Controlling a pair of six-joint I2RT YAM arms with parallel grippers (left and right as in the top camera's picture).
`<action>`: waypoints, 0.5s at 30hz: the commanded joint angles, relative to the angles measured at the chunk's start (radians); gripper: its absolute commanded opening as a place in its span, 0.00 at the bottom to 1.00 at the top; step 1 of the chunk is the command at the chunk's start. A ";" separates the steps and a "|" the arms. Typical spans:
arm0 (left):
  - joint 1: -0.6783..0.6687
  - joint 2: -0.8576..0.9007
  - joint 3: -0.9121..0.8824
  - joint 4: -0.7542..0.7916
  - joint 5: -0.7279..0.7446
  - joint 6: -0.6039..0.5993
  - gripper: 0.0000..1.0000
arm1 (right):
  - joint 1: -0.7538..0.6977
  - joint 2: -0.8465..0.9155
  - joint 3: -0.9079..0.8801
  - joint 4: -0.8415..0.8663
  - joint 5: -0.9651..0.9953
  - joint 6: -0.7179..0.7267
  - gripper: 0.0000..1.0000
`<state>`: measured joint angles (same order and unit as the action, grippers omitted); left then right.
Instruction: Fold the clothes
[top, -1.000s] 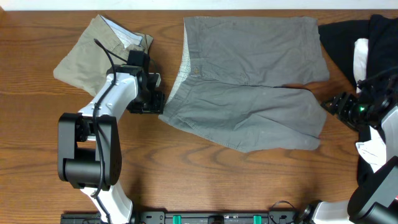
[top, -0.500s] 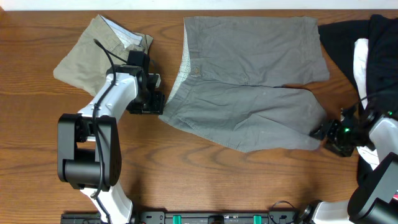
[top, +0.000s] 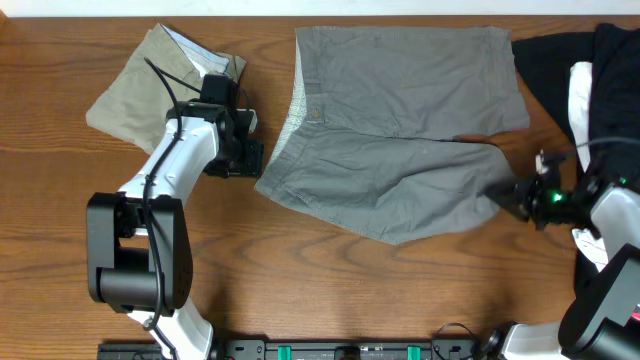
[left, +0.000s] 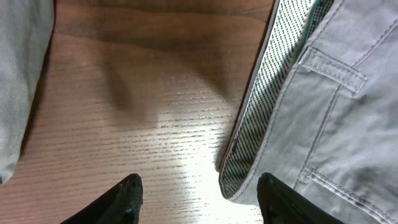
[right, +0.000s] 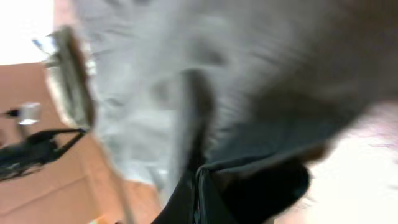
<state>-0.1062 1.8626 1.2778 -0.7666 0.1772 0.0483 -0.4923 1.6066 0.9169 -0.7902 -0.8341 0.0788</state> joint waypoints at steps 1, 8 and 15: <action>0.005 -0.023 0.023 0.002 -0.002 -0.009 0.61 | 0.059 -0.004 0.102 -0.018 -0.111 0.005 0.01; 0.005 -0.023 0.023 0.002 -0.002 -0.009 0.61 | 0.169 -0.004 0.132 0.092 -0.015 0.125 0.01; 0.005 -0.023 0.023 0.003 -0.002 -0.009 0.61 | 0.223 -0.004 0.132 0.279 -0.122 0.189 0.01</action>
<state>-0.1062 1.8626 1.2778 -0.7612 0.1772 0.0483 -0.2981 1.6062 1.0340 -0.5552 -0.8825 0.2039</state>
